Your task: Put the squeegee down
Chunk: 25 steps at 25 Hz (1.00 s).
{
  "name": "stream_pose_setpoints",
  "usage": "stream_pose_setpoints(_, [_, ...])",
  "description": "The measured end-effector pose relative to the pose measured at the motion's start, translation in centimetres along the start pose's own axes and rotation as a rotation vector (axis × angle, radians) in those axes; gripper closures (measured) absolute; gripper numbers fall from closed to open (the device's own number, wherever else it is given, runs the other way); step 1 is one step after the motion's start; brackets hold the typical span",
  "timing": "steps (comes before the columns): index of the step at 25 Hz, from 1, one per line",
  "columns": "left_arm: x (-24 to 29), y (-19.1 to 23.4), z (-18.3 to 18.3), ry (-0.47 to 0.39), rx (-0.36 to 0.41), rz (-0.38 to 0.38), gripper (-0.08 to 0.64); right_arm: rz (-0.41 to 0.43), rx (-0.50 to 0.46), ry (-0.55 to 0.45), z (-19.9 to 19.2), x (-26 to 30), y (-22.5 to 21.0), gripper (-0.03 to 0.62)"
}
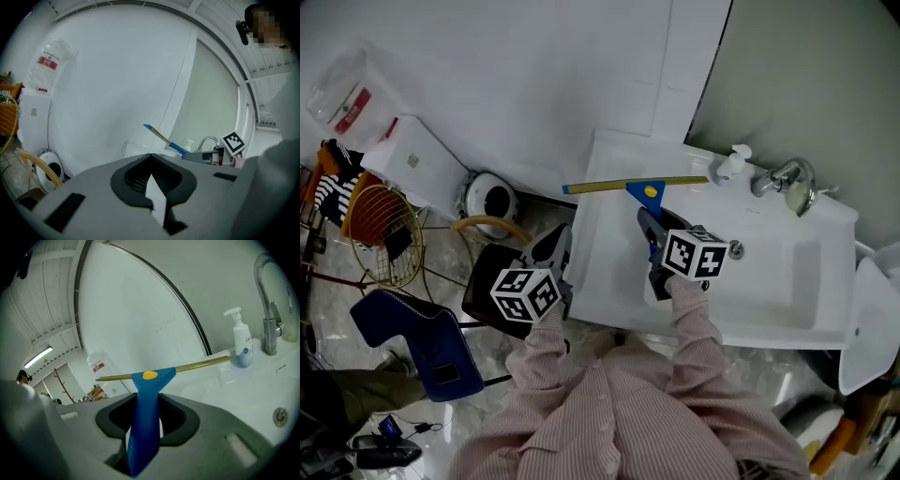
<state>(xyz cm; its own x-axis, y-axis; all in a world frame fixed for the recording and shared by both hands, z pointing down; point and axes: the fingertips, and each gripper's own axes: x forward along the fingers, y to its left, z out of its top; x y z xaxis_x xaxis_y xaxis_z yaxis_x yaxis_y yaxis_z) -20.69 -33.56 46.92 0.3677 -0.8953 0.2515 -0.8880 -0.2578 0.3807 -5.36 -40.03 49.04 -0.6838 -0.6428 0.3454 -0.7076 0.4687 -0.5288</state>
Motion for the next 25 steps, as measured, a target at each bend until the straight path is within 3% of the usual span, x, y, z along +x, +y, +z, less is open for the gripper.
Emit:
stream_pose_setpoints(12, [4.8,2.6,-3.5,0.13,-0.074,-0.045,0.558,-0.087,-0.029,0.136,-3.3,5.7,-3.6,0.459])
stream_pose_setpoints(25, [5.9,3.6,-5.7,0.191,-0.114,-0.055,0.558,-0.138,-0.071,0.229,-6.4,7.9,-5.1,0.459])
